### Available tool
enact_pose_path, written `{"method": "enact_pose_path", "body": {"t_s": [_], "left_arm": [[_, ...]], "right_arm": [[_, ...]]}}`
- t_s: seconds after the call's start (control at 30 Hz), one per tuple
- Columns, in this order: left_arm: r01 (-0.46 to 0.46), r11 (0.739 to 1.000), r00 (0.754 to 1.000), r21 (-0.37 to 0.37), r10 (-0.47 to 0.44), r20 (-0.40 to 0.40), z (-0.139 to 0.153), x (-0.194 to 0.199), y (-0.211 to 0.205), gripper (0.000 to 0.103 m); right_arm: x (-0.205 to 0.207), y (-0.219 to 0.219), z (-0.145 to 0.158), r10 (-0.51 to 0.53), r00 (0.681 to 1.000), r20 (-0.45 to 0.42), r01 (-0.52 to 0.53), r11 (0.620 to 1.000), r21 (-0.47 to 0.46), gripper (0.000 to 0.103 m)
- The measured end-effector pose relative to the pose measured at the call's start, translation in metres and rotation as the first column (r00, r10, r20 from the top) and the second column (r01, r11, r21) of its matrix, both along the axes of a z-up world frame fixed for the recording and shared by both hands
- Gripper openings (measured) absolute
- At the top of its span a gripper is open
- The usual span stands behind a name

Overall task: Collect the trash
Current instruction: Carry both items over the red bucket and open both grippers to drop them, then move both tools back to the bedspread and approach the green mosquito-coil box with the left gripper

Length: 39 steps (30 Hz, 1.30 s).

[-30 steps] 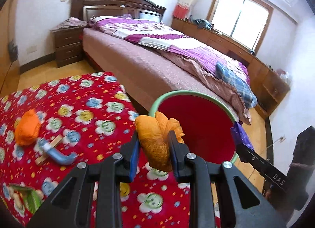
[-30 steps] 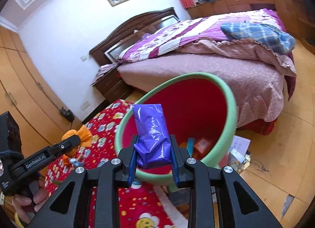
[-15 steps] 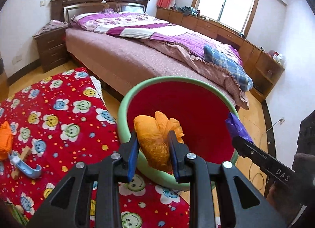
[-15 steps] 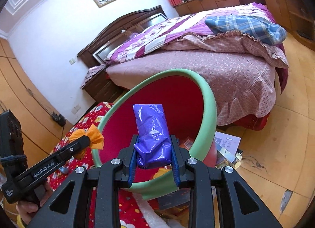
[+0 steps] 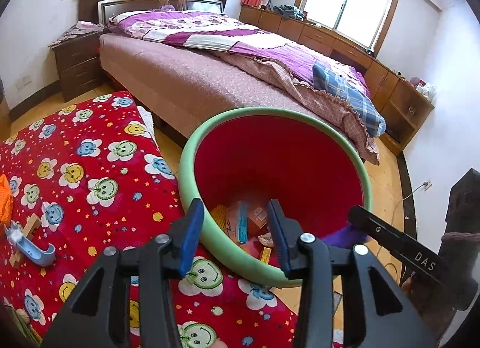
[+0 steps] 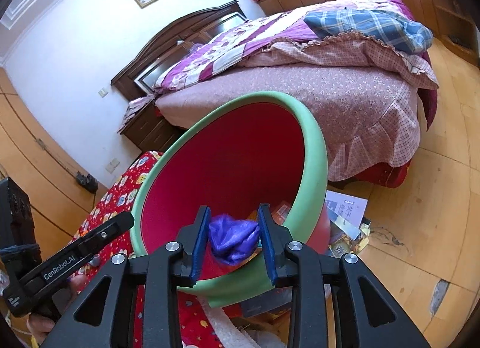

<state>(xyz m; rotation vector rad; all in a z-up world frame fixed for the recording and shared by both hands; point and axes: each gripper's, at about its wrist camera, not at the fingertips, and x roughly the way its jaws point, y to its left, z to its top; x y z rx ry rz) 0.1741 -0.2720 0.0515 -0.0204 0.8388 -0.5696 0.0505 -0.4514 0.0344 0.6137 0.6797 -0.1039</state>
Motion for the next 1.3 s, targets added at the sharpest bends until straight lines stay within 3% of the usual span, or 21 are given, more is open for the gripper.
{"method": "enact_pose_path", "body": {"t_s": [0.4,0.53,0.63,0.9,1.1,1.2,1.3], "left_arm": [[-0.032,0.999,0.999,0.013,0.032,-0.026,0.008,-0.017,0.021,0.046],[-0.046,0.999,0.999,0.012,0.046,-0.025,0.014,-0.027,0.033,0.046],[-0.063,0.998,0.998,0.009,0.064,-0.017,0.02,-0.035,0.045,0.047],[-0.132,0.991,0.991,0.029,0.131,0.029,0.03,-0.056,0.079,0.059],[-0.205,0.977,0.977,0.064,0.201,0.073,0.031,-0.07,0.111,0.061],[-0.238,0.97,0.97,0.049,0.234,0.069,0.03,-0.074,0.127,0.074],[-0.275,0.959,0.96,0.061,0.271,0.071,0.027,-0.077,0.143,0.076]], "right_arm": [[-0.011,0.004,0.009,-0.015,1.0,0.007,0.015,1.0,-0.008,0.045],[-0.017,0.008,0.015,-0.021,1.0,0.017,0.022,1.0,-0.015,0.056],[-0.021,0.014,0.021,-0.016,1.0,0.022,0.017,0.999,-0.027,0.057],[-0.026,0.038,0.03,0.034,0.999,0.026,-0.032,0.999,-0.042,0.06],[-0.027,0.064,0.033,0.088,0.996,0.018,-0.087,0.994,-0.065,0.061],[-0.028,0.078,0.034,0.117,0.993,0.012,-0.115,0.99,-0.078,0.067],[-0.028,0.09,0.036,0.145,0.989,0.008,-0.144,0.985,-0.091,0.069]]}}
